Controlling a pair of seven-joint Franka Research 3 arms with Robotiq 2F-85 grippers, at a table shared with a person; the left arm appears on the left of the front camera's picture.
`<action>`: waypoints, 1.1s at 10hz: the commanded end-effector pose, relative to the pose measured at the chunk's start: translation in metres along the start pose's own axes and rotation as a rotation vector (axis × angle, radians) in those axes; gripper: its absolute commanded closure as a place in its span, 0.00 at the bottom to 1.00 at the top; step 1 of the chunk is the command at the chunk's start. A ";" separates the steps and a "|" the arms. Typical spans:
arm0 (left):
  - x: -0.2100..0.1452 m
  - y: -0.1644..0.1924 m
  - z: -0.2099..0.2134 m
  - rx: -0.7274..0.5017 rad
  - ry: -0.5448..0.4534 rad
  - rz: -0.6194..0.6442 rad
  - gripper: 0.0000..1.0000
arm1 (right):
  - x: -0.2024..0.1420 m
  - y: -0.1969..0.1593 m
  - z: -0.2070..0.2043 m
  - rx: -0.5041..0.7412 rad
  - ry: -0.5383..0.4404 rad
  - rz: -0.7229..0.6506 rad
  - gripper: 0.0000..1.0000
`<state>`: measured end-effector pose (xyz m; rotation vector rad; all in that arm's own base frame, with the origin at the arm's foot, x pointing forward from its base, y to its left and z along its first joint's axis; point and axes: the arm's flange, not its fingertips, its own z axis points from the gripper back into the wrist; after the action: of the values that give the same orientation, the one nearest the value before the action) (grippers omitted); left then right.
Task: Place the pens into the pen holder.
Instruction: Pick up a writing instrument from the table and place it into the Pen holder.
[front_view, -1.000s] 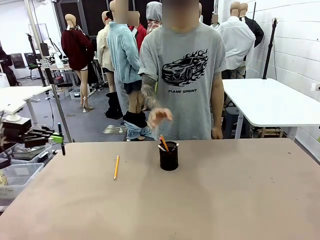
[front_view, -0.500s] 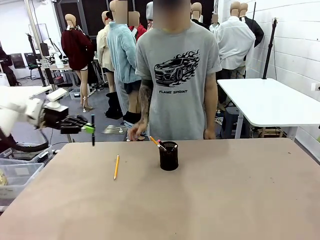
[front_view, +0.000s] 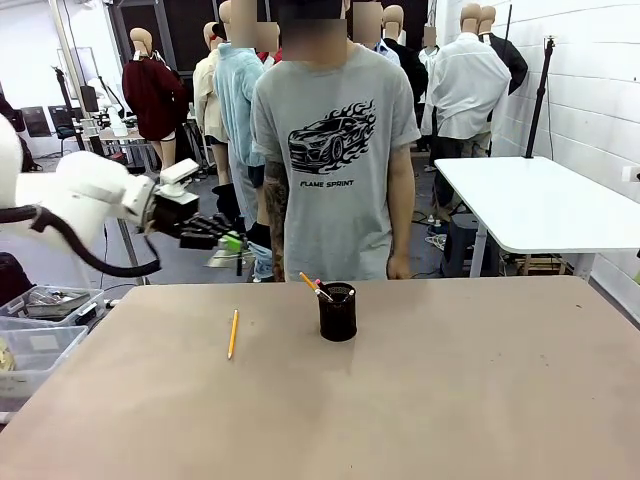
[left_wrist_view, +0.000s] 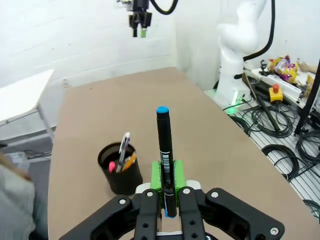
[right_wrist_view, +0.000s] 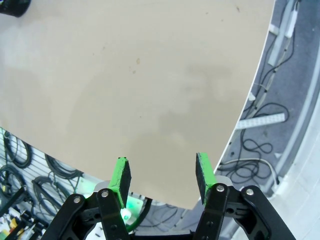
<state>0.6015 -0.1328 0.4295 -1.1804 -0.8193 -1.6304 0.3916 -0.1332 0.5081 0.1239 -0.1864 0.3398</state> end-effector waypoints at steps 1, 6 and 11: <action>0.014 0.038 -0.030 -0.120 0.062 0.043 1.00 | -0.001 0.000 -0.003 -0.014 -0.002 0.002 0.34; 0.015 0.030 -0.042 -0.080 0.036 0.031 1.00 | -0.001 0.000 -0.003 -0.014 -0.002 0.002 0.34; 0.011 0.095 -0.076 -0.083 -0.012 -0.111 1.00 | -0.001 0.000 -0.003 -0.014 -0.002 0.002 0.34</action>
<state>0.6412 -0.2293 0.4139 -1.2118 -0.8148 -1.7397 0.3915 -0.1333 0.5082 0.1242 -0.1870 0.3397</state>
